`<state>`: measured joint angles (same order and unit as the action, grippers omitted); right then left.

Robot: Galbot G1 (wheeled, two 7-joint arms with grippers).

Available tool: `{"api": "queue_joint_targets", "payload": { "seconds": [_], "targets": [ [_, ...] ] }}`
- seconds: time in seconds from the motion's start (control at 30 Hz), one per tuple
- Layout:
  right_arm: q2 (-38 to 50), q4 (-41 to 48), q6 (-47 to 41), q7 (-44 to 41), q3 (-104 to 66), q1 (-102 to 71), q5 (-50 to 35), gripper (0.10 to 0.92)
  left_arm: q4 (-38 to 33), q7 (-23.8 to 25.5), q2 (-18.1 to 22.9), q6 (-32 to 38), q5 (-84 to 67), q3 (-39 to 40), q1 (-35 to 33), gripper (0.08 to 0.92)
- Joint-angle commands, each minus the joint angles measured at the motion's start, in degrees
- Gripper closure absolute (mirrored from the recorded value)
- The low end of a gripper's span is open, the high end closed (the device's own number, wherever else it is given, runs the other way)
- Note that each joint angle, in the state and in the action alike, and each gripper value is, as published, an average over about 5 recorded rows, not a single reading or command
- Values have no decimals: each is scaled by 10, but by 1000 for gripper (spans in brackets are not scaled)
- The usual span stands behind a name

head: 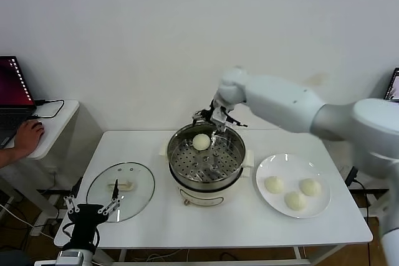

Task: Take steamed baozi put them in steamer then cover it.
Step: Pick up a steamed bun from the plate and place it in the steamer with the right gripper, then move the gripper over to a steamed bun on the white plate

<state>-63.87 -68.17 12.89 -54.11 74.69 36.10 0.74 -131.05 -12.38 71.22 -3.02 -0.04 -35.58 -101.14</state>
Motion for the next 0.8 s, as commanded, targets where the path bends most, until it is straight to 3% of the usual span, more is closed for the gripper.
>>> {"api": "queue_joint_targets", "payload": {
  "seconds": [0.03, 0.17, 0.4, 0.8],
  "targets": [
    [136, -171, -231, -64, 34, 86, -152, 203, -3, 1, -2, 0, 0, 1, 0, 177],
    [231, -233, -290, -55, 31, 89, -177, 203, -5, 1, -4, 0, 0, 2, 0, 177],
    [360, -272, -313, -30, 27, 50, -169, 202, -3, 2, -6, 0, 0, 5, 3, 177],
    [381, -205, -296, -21, -63, -126, -58, 202, 6, 1, 0, 1, 3, 4, 1, 177]
  ]
}}
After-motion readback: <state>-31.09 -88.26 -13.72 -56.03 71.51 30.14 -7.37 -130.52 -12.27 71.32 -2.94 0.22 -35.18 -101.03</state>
